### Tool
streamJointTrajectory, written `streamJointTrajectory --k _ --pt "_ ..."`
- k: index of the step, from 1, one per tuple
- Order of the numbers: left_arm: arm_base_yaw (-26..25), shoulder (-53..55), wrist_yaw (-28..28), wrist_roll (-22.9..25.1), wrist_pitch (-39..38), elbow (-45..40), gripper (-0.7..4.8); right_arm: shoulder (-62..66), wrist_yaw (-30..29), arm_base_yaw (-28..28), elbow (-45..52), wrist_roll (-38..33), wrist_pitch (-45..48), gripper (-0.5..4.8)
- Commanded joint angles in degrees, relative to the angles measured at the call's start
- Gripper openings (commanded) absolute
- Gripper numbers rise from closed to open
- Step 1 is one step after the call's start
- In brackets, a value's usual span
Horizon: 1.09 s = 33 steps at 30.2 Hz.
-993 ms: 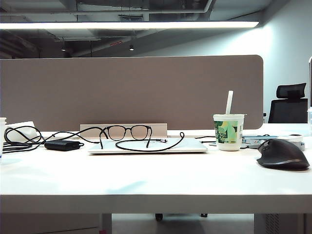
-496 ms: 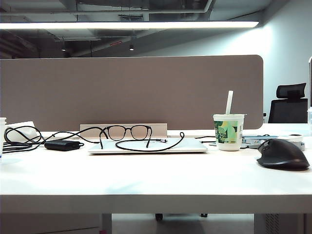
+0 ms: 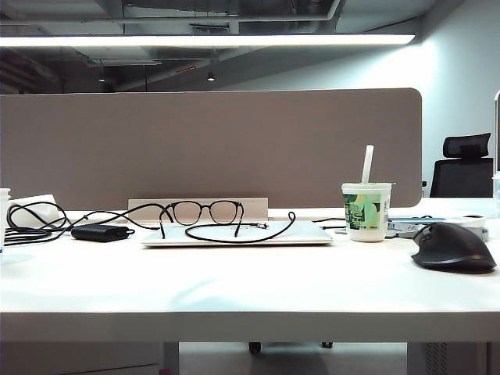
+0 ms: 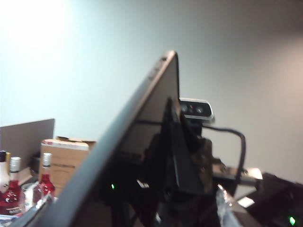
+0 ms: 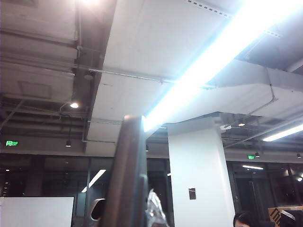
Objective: Pick up the black phone, pick up the charger plug, insert the charger plug into the phone's charging port, and finally place the connected phone back on the desk.
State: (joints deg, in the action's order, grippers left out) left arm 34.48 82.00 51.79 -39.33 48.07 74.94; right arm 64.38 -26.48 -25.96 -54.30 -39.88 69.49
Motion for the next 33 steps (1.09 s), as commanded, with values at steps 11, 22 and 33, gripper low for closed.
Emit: streamJointTrajectory --k 11,22,33 --pt "0.0 -0.2 -2.71 -1.68 0.42 0.2 4.79 1.62 2.21 -0.09 -0.48 -0.98 2.75 -0.05" --pt "1.6 -0.2 -1.53 -1.62 0.48 0.2 4.79 2.75 2.1 -0.15 -0.48 -1.14 2.97 -0.05" --pt "2.73 -0.11 -1.88 0.28 0.5 0.2 4.71 2.86 0.66 -0.15 -0.48 -4.85 4.9 -0.05"
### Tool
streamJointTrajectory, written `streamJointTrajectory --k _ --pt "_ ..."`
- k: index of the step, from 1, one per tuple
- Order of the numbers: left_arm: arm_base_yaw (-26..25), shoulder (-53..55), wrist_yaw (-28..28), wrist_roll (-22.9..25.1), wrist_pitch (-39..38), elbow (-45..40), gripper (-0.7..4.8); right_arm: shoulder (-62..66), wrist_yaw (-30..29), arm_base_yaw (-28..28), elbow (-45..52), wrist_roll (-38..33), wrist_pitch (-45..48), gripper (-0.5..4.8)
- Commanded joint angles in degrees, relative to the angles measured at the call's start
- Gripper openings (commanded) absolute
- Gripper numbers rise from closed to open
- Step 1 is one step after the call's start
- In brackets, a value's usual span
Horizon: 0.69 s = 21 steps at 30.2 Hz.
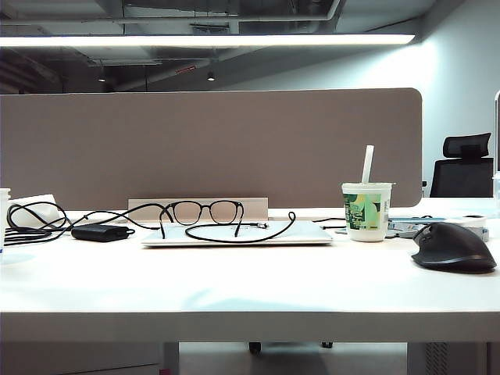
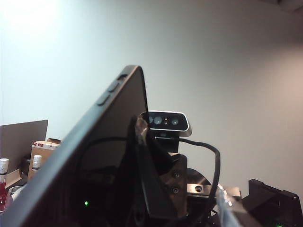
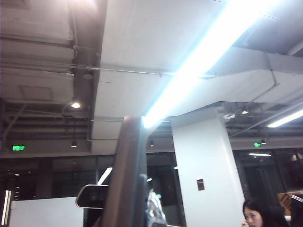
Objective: Pick up the black phone, pick up the charger plug, insert the charger plug into the phone's charging port, and finally place the connected phone back on the desk.
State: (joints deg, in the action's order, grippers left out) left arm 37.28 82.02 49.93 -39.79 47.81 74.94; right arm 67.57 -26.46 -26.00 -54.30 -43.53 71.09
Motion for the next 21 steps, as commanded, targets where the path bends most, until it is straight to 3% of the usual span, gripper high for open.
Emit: streamJointTrajectory --k 1,4,21 --pt "-0.07 -0.13 0.0 0.81 0.77 0.2 4.27 -0.35 0.63 -0.11 -0.48 -1.46 3.37 -0.05" --pt "-0.07 -0.13 0.02 0.83 0.77 0.2 3.68 -0.37 0.63 -0.09 -0.48 -1.55 3.89 -0.05" --pt "-1.77 -0.13 1.16 0.15 2.25 0.2 3.66 -0.92 0.66 -0.09 -0.48 -3.06 4.2 -0.05"
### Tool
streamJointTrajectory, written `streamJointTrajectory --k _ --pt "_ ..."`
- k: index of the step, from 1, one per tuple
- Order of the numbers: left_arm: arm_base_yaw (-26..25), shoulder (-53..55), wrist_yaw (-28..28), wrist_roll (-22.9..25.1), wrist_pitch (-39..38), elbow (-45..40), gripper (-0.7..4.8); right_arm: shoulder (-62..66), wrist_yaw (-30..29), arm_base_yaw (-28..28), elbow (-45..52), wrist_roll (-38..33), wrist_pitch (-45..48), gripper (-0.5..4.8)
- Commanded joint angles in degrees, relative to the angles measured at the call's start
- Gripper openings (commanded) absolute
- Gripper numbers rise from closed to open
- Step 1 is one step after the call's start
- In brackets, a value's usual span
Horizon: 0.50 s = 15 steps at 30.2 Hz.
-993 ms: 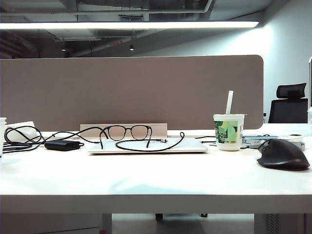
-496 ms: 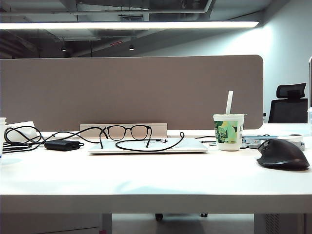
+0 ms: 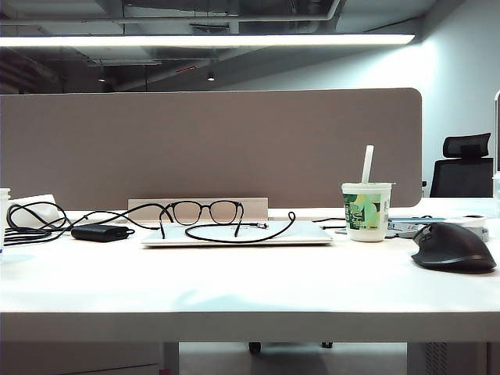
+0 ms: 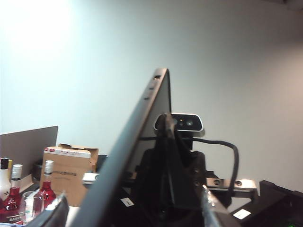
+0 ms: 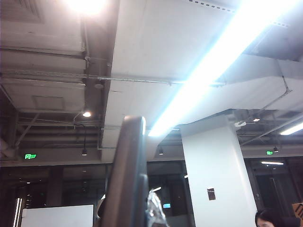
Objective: Pick up the black phone, pick up the charger plug, insert the charger plug into the phone's charging port, and finally place the connected phone back on the desk.
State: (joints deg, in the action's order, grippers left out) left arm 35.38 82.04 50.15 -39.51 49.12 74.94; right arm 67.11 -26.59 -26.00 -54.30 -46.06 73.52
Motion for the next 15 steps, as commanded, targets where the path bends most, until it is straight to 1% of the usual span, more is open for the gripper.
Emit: streamJointTrajectory --k 1,2,3,4,6,7,8,11,12,13,14,15 --pt "0.13 -0.15 1.27 -0.13 0.94 0.2 3.66 -0.46 0.79 -0.09 -0.48 -0.59 1.77 -0.05" --pt "0.15 -0.15 1.49 -0.13 0.9 0.2 3.63 -0.46 0.79 -0.09 -0.48 -0.79 1.73 -0.05" --pt "0.15 -0.15 1.53 -0.11 0.9 0.2 3.45 -0.46 0.76 -0.09 -0.48 -0.9 1.66 -0.05" --pt "0.17 -0.15 1.53 -0.11 0.9 0.2 3.02 -0.46 0.76 -0.09 -0.48 -0.9 1.64 -0.05" --pt "0.17 -0.15 1.51 0.04 0.9 0.2 1.47 -0.46 0.76 -0.09 -0.48 -0.9 1.64 -0.05" --pt "0.17 -0.15 1.51 0.07 0.87 0.2 0.89 -0.46 0.74 -0.09 -0.48 -0.9 1.64 -0.05" --pt "0.15 -0.15 1.49 0.07 0.81 0.2 0.55 -0.46 0.74 -0.09 -0.48 -0.9 1.64 -0.05" --pt "0.15 -0.15 1.46 0.07 0.74 0.2 0.49 -0.46 0.52 -0.09 -0.48 -0.87 1.55 -0.05" --pt "0.15 -0.13 1.4 0.09 0.72 0.2 0.4 -0.46 0.37 -0.09 -0.48 -0.9 1.51 -0.05" --pt "0.15 -0.13 1.36 0.11 0.68 0.2 0.07 -0.46 -0.07 -0.09 -0.48 -0.9 1.49 -0.05" --pt "0.15 -0.13 1.27 0.07 0.68 0.2 -0.08 -0.46 -0.55 -0.09 -0.48 -0.9 1.46 -0.05" --pt "0.17 -0.13 1.18 0.09 0.7 0.2 -0.06 -0.46 -0.79 -0.09 -0.48 -0.9 1.36 -0.05"
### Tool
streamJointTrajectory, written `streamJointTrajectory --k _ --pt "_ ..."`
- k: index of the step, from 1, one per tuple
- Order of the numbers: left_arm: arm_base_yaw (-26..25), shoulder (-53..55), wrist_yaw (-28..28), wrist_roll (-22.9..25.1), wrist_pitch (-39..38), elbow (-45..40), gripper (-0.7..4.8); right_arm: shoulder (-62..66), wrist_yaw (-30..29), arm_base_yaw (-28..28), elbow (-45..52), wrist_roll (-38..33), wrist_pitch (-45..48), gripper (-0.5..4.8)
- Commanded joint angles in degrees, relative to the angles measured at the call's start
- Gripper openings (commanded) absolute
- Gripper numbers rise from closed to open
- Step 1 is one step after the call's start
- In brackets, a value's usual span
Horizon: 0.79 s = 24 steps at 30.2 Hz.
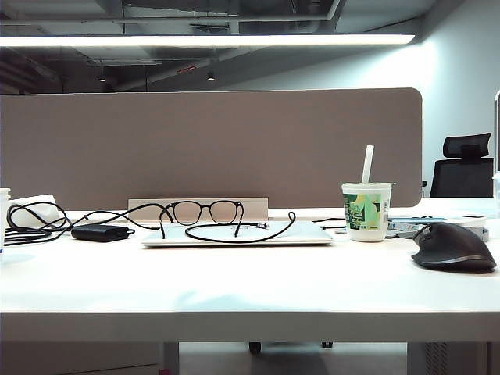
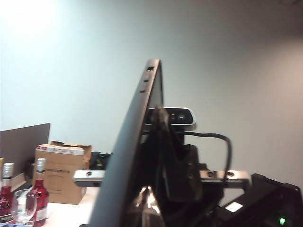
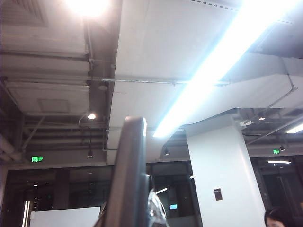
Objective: Pick up the black phone, pick up the charger plug, insert the charger plug into the phone's charging port, and finally place the connected phone back on the desk.
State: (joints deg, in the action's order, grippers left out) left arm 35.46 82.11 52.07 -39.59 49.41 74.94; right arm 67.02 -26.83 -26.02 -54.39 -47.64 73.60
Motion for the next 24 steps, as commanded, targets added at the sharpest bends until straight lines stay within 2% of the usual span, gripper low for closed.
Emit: streamJointTrajectory --k 1,8,9,10,11,12,13,14,20,22,24 --pt "0.07 -0.2 -0.85 0.17 0.39 0.2 -0.07 -0.37 -0.55 -0.07 -0.39 0.68 1.18 -0.05" --pt "0.07 -0.2 -0.81 0.15 0.44 0.2 -0.07 -0.37 -2.84 -0.07 -0.39 0.7 1.22 0.04" --pt "0.07 -0.2 -0.77 0.15 0.44 0.2 -0.06 -0.39 -3.58 -0.07 -0.39 0.7 1.22 0.38" --pt "0.07 -0.2 -0.7 0.15 0.44 0.2 -0.06 -0.42 -3.87 -0.04 -0.39 0.72 1.2 0.96" --pt "0.07 -0.2 -0.61 0.15 0.44 0.2 -0.06 -0.57 -3.93 0.0 -0.39 0.72 1.01 1.77" --pt "0.07 -0.2 -0.61 0.17 0.44 0.2 -0.06 -0.76 -3.96 0.24 -0.39 0.72 0.09 2.95" --pt "0.04 -0.2 -0.57 0.17 0.44 0.2 -0.06 -1.2 -4.09 0.74 -0.39 0.74 -0.98 3.71" --pt "0.02 -0.2 -0.48 0.2 0.44 0.2 -0.06 -1.6 -4.37 1.38 -0.39 0.96 -2.4 3.93" --pt "-2.25 -0.2 3.32 0.59 0.22 0.2 -0.06 -5.95 -11.34 10.12 -0.39 3.15 -10.75 3.9" --pt "-3.04 -0.2 4.72 0.9 -1.53 0.2 -0.06 -7.76 -13.75 14.12 -0.39 3.58 -13.66 3.87" --pt "-3.76 -0.22 5.97 3.3 -4.85 0.2 -0.06 -9.42 -16.59 18.34 -0.39 4.96 -16.98 3.83"
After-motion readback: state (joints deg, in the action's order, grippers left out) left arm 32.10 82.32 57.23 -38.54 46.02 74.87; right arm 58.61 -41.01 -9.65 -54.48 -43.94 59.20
